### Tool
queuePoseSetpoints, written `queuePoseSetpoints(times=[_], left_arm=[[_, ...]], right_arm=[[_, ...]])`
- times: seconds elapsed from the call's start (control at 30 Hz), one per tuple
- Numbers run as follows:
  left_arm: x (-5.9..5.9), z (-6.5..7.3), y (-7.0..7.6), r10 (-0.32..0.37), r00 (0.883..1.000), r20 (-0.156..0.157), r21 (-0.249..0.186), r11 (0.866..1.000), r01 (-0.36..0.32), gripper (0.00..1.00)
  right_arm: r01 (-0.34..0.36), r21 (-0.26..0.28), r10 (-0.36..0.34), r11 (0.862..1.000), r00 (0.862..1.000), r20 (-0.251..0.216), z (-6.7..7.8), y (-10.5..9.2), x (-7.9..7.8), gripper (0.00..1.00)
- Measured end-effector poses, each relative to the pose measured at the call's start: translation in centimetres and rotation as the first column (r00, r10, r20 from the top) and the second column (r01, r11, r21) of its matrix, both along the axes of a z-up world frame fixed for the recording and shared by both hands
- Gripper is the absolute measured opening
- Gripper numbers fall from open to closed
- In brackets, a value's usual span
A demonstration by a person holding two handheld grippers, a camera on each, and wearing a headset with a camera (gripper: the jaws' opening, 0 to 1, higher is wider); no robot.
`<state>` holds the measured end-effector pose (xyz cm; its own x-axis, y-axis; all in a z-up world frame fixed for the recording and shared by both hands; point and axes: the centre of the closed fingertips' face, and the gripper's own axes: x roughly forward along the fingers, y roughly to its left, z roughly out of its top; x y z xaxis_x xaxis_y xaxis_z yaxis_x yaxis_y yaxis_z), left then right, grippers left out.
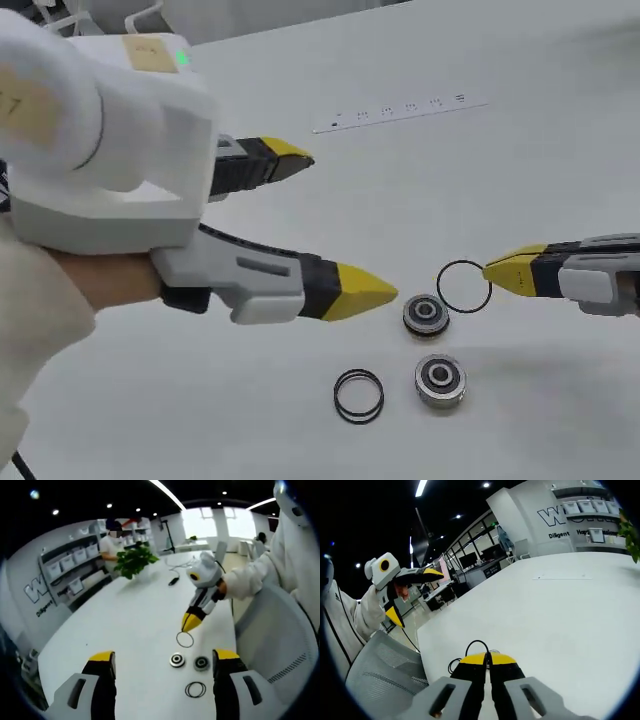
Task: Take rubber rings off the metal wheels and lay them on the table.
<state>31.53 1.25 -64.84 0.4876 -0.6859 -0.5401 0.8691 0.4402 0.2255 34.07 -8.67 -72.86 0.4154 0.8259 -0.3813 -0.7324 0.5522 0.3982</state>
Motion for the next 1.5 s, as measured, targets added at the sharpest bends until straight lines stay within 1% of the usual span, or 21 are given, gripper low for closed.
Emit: queuePoseSetpoints(times=[0.13,0.23,0.33,0.4,0.47,0.57,0.67,0.73,0.8,0.83,0.97,1.03,1.13,1.23,1.5], left_arm=[[-0.4,-0.3,1.6,0.021,1.000,-0.001,0.025,0.999,-0.021,0.83],[-0.7,-0.7,3.1,0.044,0.999,-0.007,0.040,0.998,-0.044,0.84],[-1.1,-1.1,4.0,0.067,0.998,-0.012,0.052,0.996,-0.067,0.84],[-1.4,-1.7,4.9,0.099,0.995,-0.020,0.060,0.993,-0.098,0.85],[-1.6,-2.2,5.8,0.133,0.991,-0.034,0.056,0.990,-0.131,0.85],[-2.1,-3.1,7.9,0.166,0.985,-0.053,0.050,0.985,-0.164,0.85],[-2.7,-3.7,9.1,0.191,0.980,-0.063,0.061,0.980,-0.187,0.86],[-3.0,-3.9,9.7,0.219,0.973,-0.077,0.044,0.975,-0.216,0.87],[-3.3,-4.1,10.1,0.235,0.968,-0.092,0.032,0.972,-0.233,0.88],[-3.6,-4.5,10.4,0.240,0.966,-0.098,0.033,0.971,-0.238,0.89],[-4.3,-6.0,11.5,0.273,0.955,-0.120,0.065,0.962,-0.267,0.90],[-4.7,-6.6,11.7,0.280,0.950,-0.136,0.063,0.960,-0.274,0.91],[-5.2,-7.4,12.1,0.300,0.940,-0.161,0.069,0.954,-0.293,0.91],[-5.7,-7.8,12.2,0.304,0.937,-0.172,0.060,0.953,-0.298,0.91],[-6.1,-8.4,12.6,0.324,0.926,-0.191,0.044,0.946,-0.322,0.90]], right_arm=[[-0.015,-0.003,0.015,1.000,1.000,0.009,0.6,0.2,-0.3,0.00],[-0.031,-0.024,0.032,0.999,0.999,0.020,0.9,0.2,-0.7,0.00],[-0.040,-0.032,0.041,0.999,0.999,0.032,1.5,0.2,-1.0,0.00],[-0.044,-0.039,0.045,0.998,0.998,0.048,2.0,0.2,-1.1,0.00],[-0.045,-0.044,0.048,0.998,0.996,0.068,2.6,0.3,-1.1,0.00],[-0.057,-0.045,0.061,0.997,0.995,0.084,3.5,0.6,-1.3,0.00],[-0.065,-0.061,0.072,0.996,0.991,0.112,4.1,0.9,-1.4,0.00],[-0.075,-0.065,0.082,0.995,0.989,0.120,4.4,1.2,-1.6,0.00],[-0.085,-0.070,0.093,0.994,0.987,0.128,4.7,1.5,-1.9,0.00],[-0.088,-0.074,0.097,0.993,0.986,0.133,4.9,1.6,-1.9,0.00],[-0.102,-0.083,0.114,0.991,0.982,0.148,5.4,2.2,-2.2,0.00],[-0.111,-0.092,0.124,0.990,0.979,0.161,5.8,2.6,-2.6,0.00],[-0.122,-0.100,0.138,0.987,0.975,0.171,6.0,3.2,-2.9,0.00],[-0.139,-0.107,0.157,0.984,0.971,0.180,6.3,3.9,-3.1,0.00],[-0.183,-0.123,0.205,0.975,0.958,0.201,6.8,6.0,-3.7,0.00]])
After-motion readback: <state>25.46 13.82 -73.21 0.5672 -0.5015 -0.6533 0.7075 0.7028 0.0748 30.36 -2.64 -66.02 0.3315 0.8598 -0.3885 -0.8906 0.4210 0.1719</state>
